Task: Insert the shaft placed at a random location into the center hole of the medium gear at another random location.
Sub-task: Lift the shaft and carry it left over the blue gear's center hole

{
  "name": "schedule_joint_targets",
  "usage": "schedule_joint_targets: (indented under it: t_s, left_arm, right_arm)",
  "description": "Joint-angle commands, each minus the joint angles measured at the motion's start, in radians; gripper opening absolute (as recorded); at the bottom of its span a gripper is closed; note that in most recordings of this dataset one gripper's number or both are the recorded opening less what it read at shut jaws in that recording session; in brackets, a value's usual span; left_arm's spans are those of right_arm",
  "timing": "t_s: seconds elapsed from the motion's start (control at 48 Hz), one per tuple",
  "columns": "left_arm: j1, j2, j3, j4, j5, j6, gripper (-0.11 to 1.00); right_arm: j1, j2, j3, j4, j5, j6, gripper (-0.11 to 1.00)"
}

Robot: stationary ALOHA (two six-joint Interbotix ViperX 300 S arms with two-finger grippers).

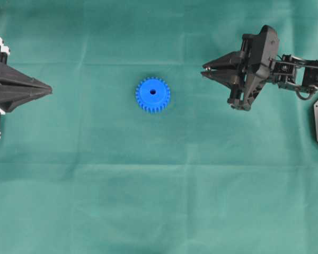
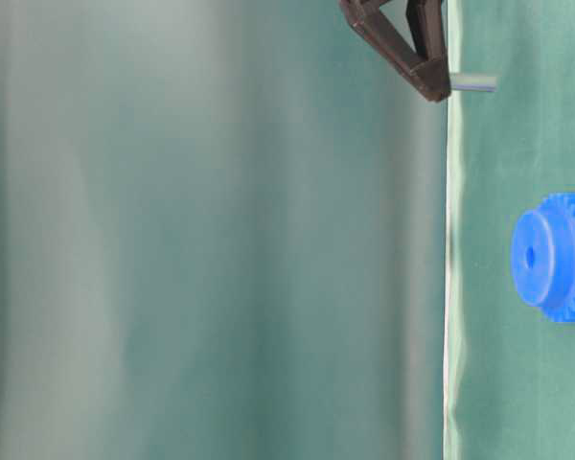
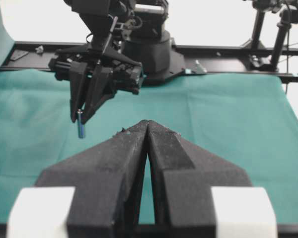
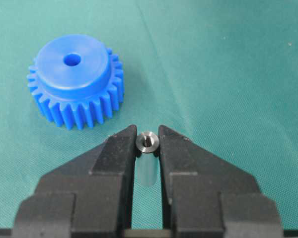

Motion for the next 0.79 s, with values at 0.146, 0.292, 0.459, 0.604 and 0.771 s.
schedule_joint_targets:
  t_s: [0.146,0.292,0.459,0.604,0.771]
  left_arm:
    - [0.002,0.008,-0.02,0.002,-0.005,-0.003,0.0]
    - [0.002,0.008,-0.02,0.002,-0.005,-0.002,0.0]
    - [0.002,0.008,-0.02,0.002,-0.005,-0.003,0.0]
    - [0.002,0.008,-0.02,0.003,-0.005,-0.003,0.0]
    - [0.002,0.008,-0.02,0.003,-0.005,-0.003,0.0]
  right_arm:
    - [0.005,-0.017,-0.021,0.0,0.003,-0.011,0.13]
    - [0.011,-0.014,-0.023,0.0,0.0,-0.009,0.13]
    - [0.044,0.028,-0.071,0.003,0.0,-0.008,0.13]
    - [0.077,0.083,-0.147,0.002,0.005,-0.009,0.13]
    - [0.098,0.156,-0.256,0.0,0.031,-0.012,0.13]
